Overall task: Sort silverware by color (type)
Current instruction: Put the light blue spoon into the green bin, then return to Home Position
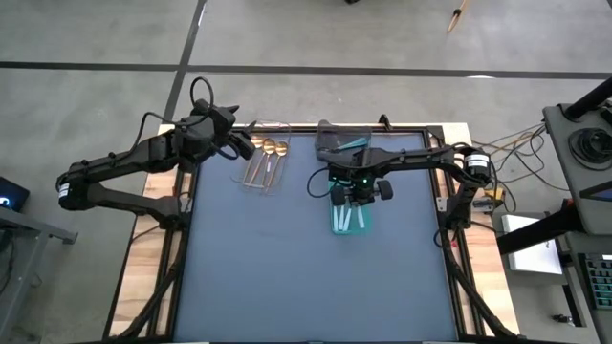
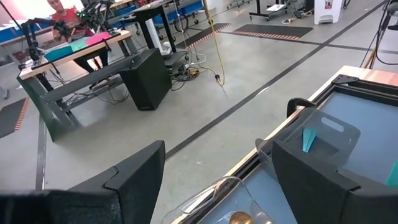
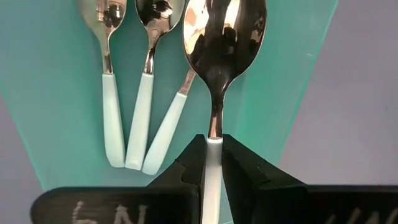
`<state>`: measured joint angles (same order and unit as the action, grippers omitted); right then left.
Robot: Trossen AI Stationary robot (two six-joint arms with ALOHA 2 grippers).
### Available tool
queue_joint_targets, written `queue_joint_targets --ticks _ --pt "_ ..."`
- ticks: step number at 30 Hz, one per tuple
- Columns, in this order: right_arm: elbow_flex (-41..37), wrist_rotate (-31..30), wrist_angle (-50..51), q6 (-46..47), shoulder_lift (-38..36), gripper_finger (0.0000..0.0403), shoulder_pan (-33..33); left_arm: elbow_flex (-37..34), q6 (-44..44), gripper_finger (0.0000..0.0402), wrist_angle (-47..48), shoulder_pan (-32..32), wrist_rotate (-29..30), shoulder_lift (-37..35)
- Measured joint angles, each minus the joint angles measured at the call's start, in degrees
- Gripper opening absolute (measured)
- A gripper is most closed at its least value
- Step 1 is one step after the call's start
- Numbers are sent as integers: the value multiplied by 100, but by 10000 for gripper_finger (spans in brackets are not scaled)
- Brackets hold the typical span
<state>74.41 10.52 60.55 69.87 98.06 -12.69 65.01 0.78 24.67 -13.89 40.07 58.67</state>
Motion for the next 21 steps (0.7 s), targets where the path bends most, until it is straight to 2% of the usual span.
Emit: queue_joint_targets --ticks 14,21 --pt "0 -2 -9 17 0 31 0 0 19 276 2 0 0 0" --pt "0 -4 -46 17 0 57 0 0 19 276 4 2 0 0"
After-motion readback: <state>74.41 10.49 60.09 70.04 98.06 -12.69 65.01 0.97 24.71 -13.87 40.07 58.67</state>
